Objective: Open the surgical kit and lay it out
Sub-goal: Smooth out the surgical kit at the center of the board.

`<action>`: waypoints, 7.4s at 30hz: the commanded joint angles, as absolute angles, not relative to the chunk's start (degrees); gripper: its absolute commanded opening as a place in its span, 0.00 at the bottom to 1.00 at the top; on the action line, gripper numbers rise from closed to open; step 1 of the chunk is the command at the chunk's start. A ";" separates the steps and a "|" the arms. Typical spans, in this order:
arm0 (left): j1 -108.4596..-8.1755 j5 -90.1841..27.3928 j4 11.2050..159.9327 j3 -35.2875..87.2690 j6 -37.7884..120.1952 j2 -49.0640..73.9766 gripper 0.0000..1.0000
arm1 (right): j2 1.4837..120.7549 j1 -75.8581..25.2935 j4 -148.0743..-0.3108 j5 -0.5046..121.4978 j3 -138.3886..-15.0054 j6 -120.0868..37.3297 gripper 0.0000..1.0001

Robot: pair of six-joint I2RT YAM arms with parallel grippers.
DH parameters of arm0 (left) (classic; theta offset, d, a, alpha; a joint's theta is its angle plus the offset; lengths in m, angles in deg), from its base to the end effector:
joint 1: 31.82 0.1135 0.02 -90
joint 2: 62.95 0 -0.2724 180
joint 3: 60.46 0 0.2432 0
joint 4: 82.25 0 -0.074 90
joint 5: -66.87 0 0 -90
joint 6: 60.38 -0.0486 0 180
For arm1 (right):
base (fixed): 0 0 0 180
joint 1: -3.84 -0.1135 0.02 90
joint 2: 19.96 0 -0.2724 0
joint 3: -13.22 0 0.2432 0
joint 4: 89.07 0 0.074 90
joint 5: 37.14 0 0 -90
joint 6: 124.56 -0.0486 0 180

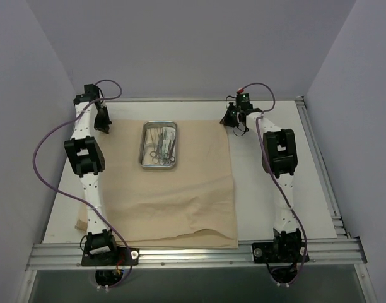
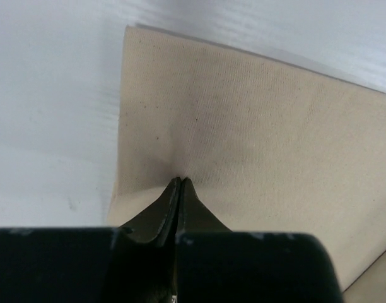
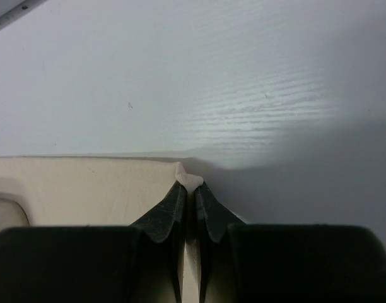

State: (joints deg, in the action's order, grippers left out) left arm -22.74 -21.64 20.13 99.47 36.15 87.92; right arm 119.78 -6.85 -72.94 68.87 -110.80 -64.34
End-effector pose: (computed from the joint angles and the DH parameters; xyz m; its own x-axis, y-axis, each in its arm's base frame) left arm 0.5359 0.0869 0.1703 -0.8942 -0.2580 -0.3659 -0.2706 0.9625 -0.0175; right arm 0.5522 0.1179 0.1599 -0.6530 0.3626 -0.6650 -0.0970 0.8307 0.5482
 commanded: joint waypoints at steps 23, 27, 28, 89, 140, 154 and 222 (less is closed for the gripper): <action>-21.97 -22.87 24.58 114.66 38.50 92.27 0.02 | 127.61 -5.74 -81.29 60.59 -124.99 -75.88 0.00; -21.97 -23.13 24.84 113.44 37.62 90.60 0.14 | 125.16 -5.74 -77.96 59.89 -125.16 -71.41 0.30; -21.97 -23.13 25.10 112.56 37.27 90.25 0.20 | 124.62 -5.91 -77.34 59.02 -125.08 -70.26 0.35; -22.42 -19.01 19.58 102.27 31.47 82.15 0.75 | 115.65 -13.38 -60.90 43.99 -117.61 -56.63 0.44; -23.82 -12.85 29.15 112.73 30.94 94.11 0.02 | 124.18 -10.39 -80.32 56.99 -114.09 -75.08 0.00; -24.35 -15.48 30.12 112.29 30.25 93.15 0.23 | 124.80 -10.57 -80.15 54.62 -115.59 -76.14 0.33; -0.27 -30.96 34.60 4.01 -2.37 23.44 0.68 | 71.45 -49.68 -49.66 39.06 -53.09 -67.08 0.00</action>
